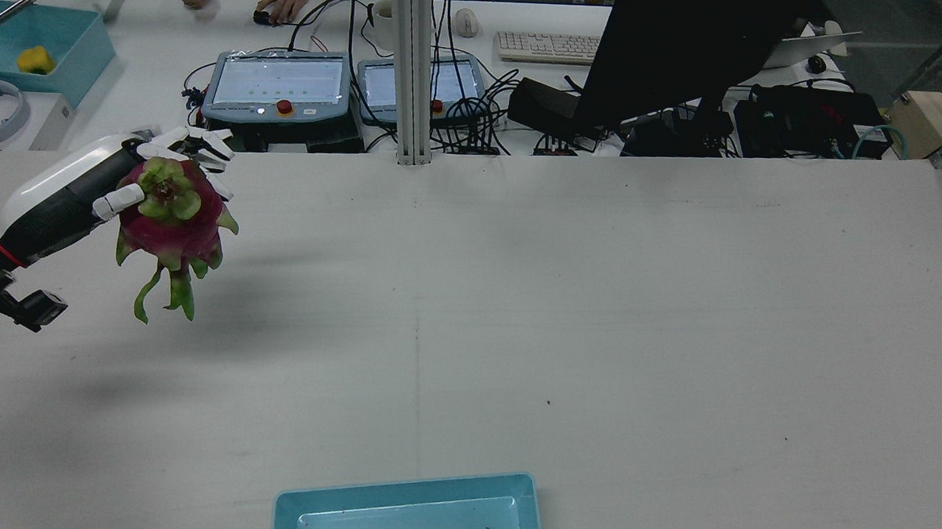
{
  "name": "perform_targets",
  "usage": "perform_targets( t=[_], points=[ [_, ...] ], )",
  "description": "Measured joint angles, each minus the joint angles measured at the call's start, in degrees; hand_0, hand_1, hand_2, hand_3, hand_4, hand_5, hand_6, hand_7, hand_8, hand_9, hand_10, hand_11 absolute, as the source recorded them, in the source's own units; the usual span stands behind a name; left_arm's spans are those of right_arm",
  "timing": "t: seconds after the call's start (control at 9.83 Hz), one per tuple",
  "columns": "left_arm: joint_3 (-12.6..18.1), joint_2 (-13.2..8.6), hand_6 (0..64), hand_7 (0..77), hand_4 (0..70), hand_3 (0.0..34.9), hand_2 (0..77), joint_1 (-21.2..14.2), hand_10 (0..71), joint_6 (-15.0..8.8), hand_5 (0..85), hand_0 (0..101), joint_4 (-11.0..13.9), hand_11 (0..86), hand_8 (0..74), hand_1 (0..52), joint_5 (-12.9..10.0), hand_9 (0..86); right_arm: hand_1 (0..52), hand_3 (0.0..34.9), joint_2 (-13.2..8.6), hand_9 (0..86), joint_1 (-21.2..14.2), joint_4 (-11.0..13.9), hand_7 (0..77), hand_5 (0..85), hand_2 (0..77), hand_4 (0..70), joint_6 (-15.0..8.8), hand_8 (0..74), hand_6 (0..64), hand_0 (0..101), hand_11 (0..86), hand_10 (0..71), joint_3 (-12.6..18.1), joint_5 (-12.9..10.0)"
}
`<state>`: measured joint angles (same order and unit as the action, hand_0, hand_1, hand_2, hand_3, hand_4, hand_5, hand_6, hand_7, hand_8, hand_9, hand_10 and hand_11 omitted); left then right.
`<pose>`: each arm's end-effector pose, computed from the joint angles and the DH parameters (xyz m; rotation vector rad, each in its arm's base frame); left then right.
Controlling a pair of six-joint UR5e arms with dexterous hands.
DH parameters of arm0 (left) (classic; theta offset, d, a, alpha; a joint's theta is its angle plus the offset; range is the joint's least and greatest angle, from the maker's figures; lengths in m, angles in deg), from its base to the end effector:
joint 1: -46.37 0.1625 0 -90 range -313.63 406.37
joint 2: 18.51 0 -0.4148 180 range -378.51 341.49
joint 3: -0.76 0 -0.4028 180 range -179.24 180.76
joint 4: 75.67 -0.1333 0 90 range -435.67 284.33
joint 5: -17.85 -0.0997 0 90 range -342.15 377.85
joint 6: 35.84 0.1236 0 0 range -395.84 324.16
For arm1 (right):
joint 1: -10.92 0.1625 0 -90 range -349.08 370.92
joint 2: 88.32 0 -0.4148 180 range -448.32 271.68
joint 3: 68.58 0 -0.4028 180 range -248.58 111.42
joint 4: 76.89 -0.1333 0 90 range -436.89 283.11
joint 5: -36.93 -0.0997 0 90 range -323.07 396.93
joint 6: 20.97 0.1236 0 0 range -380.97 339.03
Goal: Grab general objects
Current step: 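Carry the dragon fruit with the left hand toward the blue tray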
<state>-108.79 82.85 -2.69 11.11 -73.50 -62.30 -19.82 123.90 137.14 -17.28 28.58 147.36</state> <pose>0.2658 -0.5422 0.3793 0.2332 2.3453 -1.0596 0.3217 -0.5277 0.4654 0.0556 2.0540 -2.2380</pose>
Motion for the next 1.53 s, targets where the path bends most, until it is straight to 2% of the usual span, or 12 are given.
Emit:
perform_targets(
  t=[0.1,0.2,0.31,0.41,0.51,0.61,0.81,0.92,1.22,1.53],
  points=[
    [0.0,0.1,8.7,43.6,49.1,0.0,24.0,0.2,14.7,-2.7,21.3,12,1.4,26.2,14.7,0.0,-1.8,9.8,6.0,0.0,0.0,1.6,0.0,0.0,0.0,74.2,1.6,0.0,0.0,0.0,0.0,0,1.1,0.0,0.0,0.0],
    [0.0,0.1,8.7,43.6,49.1,0.0,24.0,0.6,14.7,-5.1,21.3,12,2.8,26.2,14.7,0.0,-4.1,9.8,6.0,0.0,0.0,1.6,0.0,0.0,0.0,74.2,1.6,0.0,0.0,0.0,0.0,0,1.1,0.0,0.0,0.0],
    [-0.2,0.1,10.9,50.2,49.6,0.0,24.0,1.9,14.7,-6.7,21.3,26,3.8,26.2,15.3,0.0,-6.0,10.9,6.0,0.0,0.0,1.1,0.0,0.0,0.0,74.2,1.6,0.0,0.0,0.0,0.0,0,1.1,0.0,0.0,0.0],
    [-0.7,0.1,10.9,50.2,49.6,0.0,24.0,4.1,14.7,-7.6,21.3,26,4.4,26.2,15.3,0.0,-7.3,10.9,6.0,0.0,0.0,1.1,0.0,0.0,0.0,74.2,1.6,0.0,0.0,0.0,0.0,0,1.1,0.0,0.0,0.0],
    [-1.2,0.1,14.2,55.1,49.6,0.0,24.5,6.6,14.7,-8.2,20.7,37,4.8,35.5,18.0,0.0,-8.0,14.2,6.0,0.0,0.0,1.1,0.0,0.0,0.0,74.2,1.6,0.0,0.0,0.0,0.0,0,1.1,0.0,0.0,0.0],
    [-2.0,0.1,14.2,55.1,49.6,0.0,24.5,8.7,14.7,-8.4,20.7,37,4.8,35.5,18.0,0.0,-8.6,14.2,6.0,0.0,0.0,1.6,0.0,0.0,0.0,74.2,1.6,0.0,0.0,0.0,0.0,0,1.1,0.0,0.0,0.0],
    [-4.5,0.0,15.3,56.7,50.2,0.0,24.5,12.7,14.7,-8.5,20.7,46,3.7,33.8,17.5,0.0,-9.4,14.2,6.0,0.0,0.0,1.6,0.0,0.0,0.0,74.2,1.6,0.0,0.0,0.0,0.0,0,1.1,0.0,0.0,0.0],
    [-5.3,0.0,15.3,56.7,50.2,0.0,24.5,14.4,14.7,-8.4,20.7,46,3.1,33.8,17.5,0.0,-9.4,14.2,6.0,0.0,0.0,1.1,0.0,0.0,0.0,74.2,1.6,0.0,0.0,0.0,0.0,0,1.1,0.0,0.0,0.0],
    [-6.4,0.0,16.4,58.9,50.2,0.0,25.1,20.1,14.2,-8.0,20.7,48,2.4,32.2,17.5,0.0,-9.0,14.2,6.0,0.0,0.0,1.6,0.0,0.0,0.0,74.2,1.6,0.0,0.0,0.0,0.0,0,1.1,0.0,0.0,0.0],
    [-7.1,0.1,18.0,58.9,50.2,0.0,24.5,24.2,14.2,-7.1,20.7,49,2.3,31.1,17.5,0.0,-8.8,13.6,6.0,0.0,0.0,1.1,0.0,0.0,0.0,74.2,1.6,0.0,0.0,0.0,0.0,0,1.1,0.0,0.0,0.0]
  ],
)
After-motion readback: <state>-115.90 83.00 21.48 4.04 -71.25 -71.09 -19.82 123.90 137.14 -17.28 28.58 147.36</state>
